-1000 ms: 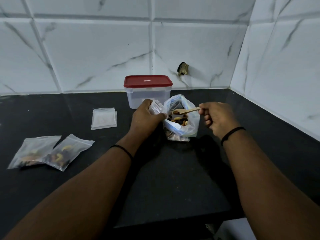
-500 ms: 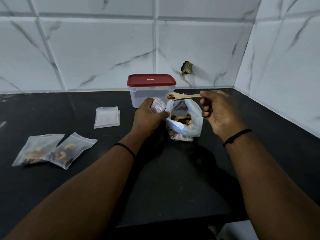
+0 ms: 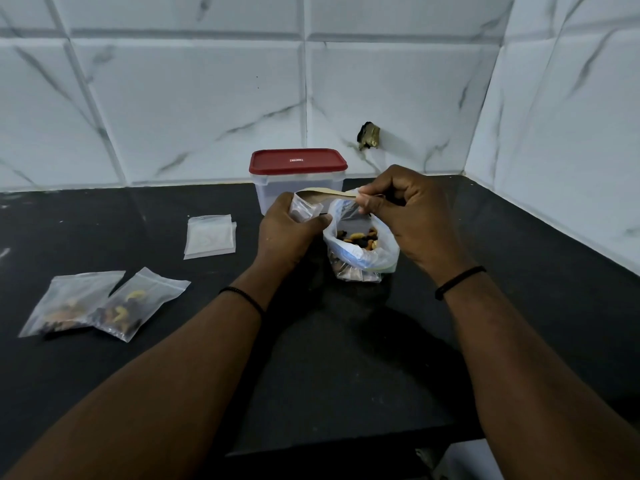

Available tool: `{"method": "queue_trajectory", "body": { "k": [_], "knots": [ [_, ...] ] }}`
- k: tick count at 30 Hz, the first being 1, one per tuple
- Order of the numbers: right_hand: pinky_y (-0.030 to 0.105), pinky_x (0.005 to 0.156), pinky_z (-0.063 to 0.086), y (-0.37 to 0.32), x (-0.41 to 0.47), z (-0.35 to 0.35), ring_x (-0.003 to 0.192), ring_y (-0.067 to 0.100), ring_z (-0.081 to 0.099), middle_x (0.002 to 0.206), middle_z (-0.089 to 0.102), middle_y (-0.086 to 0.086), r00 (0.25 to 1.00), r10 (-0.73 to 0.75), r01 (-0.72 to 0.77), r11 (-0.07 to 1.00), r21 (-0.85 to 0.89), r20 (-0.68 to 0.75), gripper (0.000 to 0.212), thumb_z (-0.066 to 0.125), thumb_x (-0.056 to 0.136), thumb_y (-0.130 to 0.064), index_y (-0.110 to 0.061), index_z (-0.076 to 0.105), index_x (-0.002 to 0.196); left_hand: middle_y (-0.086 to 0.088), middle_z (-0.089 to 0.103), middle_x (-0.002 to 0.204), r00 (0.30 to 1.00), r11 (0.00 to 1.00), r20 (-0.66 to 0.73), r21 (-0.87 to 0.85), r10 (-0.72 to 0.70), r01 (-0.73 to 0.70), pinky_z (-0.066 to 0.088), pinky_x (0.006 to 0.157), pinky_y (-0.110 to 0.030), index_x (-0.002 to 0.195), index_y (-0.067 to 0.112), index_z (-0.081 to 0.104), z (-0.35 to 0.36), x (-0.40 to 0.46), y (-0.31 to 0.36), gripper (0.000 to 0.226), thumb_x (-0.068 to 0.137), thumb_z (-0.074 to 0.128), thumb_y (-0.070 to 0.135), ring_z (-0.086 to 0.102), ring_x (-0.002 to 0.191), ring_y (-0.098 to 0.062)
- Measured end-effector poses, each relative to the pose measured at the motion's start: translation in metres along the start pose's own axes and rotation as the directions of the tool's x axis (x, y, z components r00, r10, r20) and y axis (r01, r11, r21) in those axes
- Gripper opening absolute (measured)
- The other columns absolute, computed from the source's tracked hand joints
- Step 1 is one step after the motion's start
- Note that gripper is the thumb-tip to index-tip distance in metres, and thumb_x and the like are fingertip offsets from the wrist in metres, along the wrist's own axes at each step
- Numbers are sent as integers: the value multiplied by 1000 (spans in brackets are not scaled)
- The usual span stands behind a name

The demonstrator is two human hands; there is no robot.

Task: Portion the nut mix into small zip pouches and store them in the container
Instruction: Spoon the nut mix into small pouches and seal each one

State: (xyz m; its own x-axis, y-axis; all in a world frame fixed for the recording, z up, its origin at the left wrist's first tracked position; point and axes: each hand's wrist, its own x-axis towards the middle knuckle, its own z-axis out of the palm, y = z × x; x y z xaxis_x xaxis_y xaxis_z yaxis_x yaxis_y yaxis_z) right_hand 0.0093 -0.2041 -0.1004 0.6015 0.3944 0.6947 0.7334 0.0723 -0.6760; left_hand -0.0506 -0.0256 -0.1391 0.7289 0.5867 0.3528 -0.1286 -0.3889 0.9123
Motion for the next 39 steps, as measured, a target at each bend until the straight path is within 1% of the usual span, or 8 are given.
{"method": "queue_trajectory", "body": {
  "k": [5, 9, 13, 20, 26, 32, 38, 39],
  "knots": [
    [19, 68, 54, -8, 0, -3, 69, 15, 70, 74, 71, 4, 990, 8, -5, 1000, 25, -144, 7, 72, 88, -4, -7, 67, 86, 4, 71, 100, 1000, 1000, 9, 25, 0, 0, 59, 82, -43, 106, 22, 61, 0, 1, -1, 36, 78, 81, 29, 69, 91, -14],
    [19, 57, 46, -2, 2, -14, 58, 8, 61, 66, 66, -1, 915, 160, -211, 972, -101, -371, 9, 69, 85, -14, -14, 64, 77, 9, 67, 98, 999, 995, 50, 95, 14, -19, 54, 74, -28, 107, 23, 59, 1, 0, 1, 37, 79, 81, 32, 64, 89, -7],
    [9, 45, 33, 0, 3, -17, 48, 0, 46, 58, 53, -9, 861, 222, -341, 920, -195, -458, 19, 65, 77, -16, -17, 53, 62, 4, 67, 104, 996, 991, 84, 131, 8, -19, 49, 70, -23, 112, 21, 59, 1, -2, 2, 42, 78, 81, 31, 61, 88, -4],
    [23, 51, 35, 4, 5, -10, 48, 3, 42, 53, 50, -9, 840, 302, -420, 888, -186, -451, 25, 68, 71, -24, -20, 49, 55, 1, 68, 101, 993, 986, 114, 165, 3, -22, 46, 65, -21, 109, 18, 60, 3, -3, 2, 39, 78, 80, 28, 63, 86, -9],
    [27, 57, 45, 17, 2, 1, 59, 13, 58, 64, 66, -2, 853, 351, -456, 861, -224, -387, 12, 67, 72, -25, -17, 62, 65, 2, 66, 102, 993, 983, 119, 182, -6, -16, 42, 62, -21, 111, 19, 59, 2, -3, 3, 39, 79, 80, 29, 61, 85, -8],
    [9, 48, 32, 16, 5, -13, 57, 4, 51, 64, 59, -10, 832, 235, -403, 879, -257, -503, 8, 65, 78, -19, -13, 63, 73, 8, 62, 87, 994, 983, 112, 184, -8, -13, 40, 58, -19, 105, 18, 58, 2, -6, 5, 33, 81, 79, 26, 58, 75, -4],
    [23, 58, 41, 36, 3, -5, 65, 5, 56, 70, 59, -12, 929, 200, -325, 842, -431, -310, 7, 68, 86, -18, -19, 65, 79, 12, 60, 87, 993, 983, 114, 186, -8, -14, 41, 59, -18, 107, 21, 57, 1, -5, 6, 35, 81, 79, 26, 58, 77, -2],
    [20, 58, 42, 39, 3, -3, 67, 6, 57, 71, 59, -12, 942, 193, -305, 835, -458, -274, 8, 69, 87, -18, -18, 66, 80, 11, 61, 88, 994, 982, 112, 188, -6, -16, 41, 59, -19, 107, 20, 57, 1, -5, 6, 34, 81, 79, 26, 58, 77, -2]
  ]
}}
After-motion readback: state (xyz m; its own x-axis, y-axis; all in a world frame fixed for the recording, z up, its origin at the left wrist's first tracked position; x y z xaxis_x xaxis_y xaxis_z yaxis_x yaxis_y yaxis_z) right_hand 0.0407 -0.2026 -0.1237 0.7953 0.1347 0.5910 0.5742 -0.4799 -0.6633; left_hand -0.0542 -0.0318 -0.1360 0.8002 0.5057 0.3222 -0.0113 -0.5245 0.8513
